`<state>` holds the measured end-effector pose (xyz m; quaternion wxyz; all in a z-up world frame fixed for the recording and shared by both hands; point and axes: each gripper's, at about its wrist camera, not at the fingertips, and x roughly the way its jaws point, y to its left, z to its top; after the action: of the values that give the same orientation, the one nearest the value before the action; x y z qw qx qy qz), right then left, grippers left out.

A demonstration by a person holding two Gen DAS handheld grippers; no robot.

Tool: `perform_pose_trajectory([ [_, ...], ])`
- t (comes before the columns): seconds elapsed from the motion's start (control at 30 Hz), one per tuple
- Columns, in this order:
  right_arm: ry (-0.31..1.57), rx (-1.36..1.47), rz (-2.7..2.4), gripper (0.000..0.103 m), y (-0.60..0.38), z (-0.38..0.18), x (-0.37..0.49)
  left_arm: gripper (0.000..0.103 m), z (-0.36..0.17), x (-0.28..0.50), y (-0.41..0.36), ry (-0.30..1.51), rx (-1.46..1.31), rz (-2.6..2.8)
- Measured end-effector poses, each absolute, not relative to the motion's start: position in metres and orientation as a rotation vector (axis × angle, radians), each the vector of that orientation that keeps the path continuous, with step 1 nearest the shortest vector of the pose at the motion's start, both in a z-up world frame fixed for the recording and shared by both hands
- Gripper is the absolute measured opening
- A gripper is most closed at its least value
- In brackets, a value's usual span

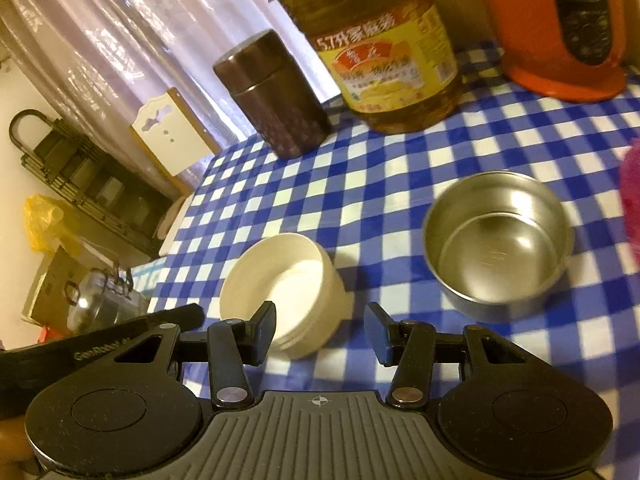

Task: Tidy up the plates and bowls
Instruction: 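Move both grippers to the rim of the cream bowl, then close both grippers on the cream bowl rim and lift it, then carry the cream bowl over the green bowl with both grippers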

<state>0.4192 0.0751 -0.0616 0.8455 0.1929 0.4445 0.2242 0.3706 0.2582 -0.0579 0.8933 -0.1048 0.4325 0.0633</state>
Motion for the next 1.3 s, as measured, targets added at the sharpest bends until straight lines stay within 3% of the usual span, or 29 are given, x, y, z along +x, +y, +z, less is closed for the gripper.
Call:
perform_pose_trajectory([
  [0.4,1.023,0.397,0.488,0.036,0.101,-0.097,0.462,0.03,-0.095,0.408,0.277,0.987,-0.259,0.094],
  [0.67,1.035,0.384,0.487,0.025,0.103,-0.105,0.468,0.014,-0.107,0.412,0.279,1.015,-0.281,0.086],
  [0.9,1.031,0.374,0.486,0.014,0.106,-0.104,0.467,0.013,-0.104,0.408,0.275,1.025,-0.283,0.088],
  [1.3,0.971,0.414,0.487,0.012,0.089,-0.063,0.439,0.013,-0.061,0.377,0.26,0.959,-0.307,0.073],
])
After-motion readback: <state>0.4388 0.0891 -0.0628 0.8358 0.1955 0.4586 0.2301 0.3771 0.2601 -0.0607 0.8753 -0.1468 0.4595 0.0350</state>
